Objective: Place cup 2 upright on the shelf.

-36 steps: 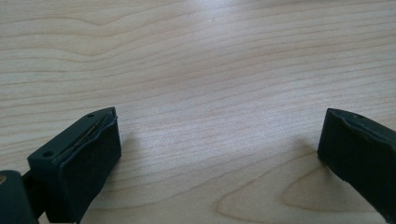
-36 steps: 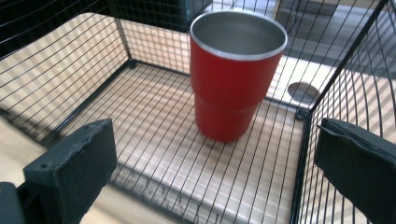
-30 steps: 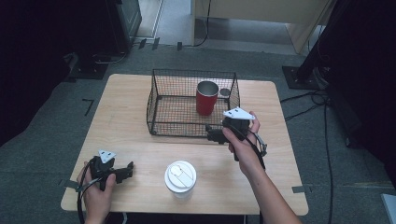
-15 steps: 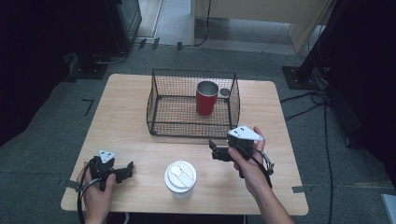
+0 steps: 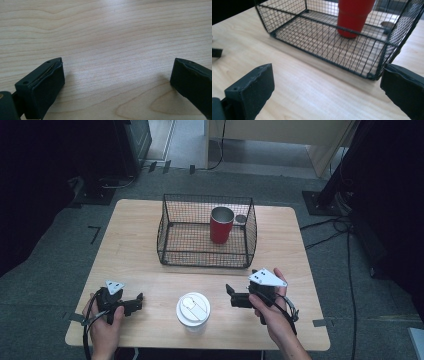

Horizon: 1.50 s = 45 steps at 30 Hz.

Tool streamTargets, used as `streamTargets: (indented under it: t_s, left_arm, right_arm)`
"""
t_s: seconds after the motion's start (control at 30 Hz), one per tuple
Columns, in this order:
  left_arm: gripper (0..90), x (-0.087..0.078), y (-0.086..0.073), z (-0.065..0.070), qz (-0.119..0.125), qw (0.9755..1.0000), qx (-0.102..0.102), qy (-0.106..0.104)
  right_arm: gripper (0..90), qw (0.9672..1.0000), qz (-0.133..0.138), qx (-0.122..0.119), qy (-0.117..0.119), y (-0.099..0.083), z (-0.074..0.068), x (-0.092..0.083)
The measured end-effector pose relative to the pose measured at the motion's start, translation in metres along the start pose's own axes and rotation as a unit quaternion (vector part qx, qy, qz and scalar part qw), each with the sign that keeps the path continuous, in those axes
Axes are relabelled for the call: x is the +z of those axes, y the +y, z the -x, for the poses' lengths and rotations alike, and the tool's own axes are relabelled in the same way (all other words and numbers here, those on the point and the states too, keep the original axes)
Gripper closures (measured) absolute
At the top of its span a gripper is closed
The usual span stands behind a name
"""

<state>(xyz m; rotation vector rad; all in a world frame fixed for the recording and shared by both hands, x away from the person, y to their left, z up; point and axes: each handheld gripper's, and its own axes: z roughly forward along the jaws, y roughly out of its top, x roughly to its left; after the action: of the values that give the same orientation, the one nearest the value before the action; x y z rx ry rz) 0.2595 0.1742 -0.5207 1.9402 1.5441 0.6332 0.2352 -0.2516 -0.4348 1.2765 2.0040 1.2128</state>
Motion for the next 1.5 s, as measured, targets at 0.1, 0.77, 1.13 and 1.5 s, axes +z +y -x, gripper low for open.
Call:
streamTargets:
  t_s: [0.1, 0.77, 1.13, 1.5]
  left_arm:
    - [0.0, 0.0, 0.0, 0.0, 0.0, 1.0, 0.0, 0.0]
    - [0.0, 0.0, 0.0, 0.0, 0.0, 1.0, 0.0, 0.0]
    - [0.0, 0.0, 0.0, 0.0, 0.0, 1.0, 0.0, 0.0]
    - [0.0, 0.0, 0.0, 0.0, 0.0, 1.0, 0.0, 0.0]
  right_arm:
    - [0.0, 0.9999, -0.007, -0.002, 0.01, -0.01, -0.004, -0.003]
    - [0.0, 0.9977, -0.031, -0.018, 0.057, -0.046, -0.031, -0.008]
    - [0.0, 0.993, -0.047, -0.047, 0.098, -0.06, -0.051, -0.005]
    - [0.0, 0.9873, -0.035, -0.062, 0.142, -0.058, -0.066, -0.008]
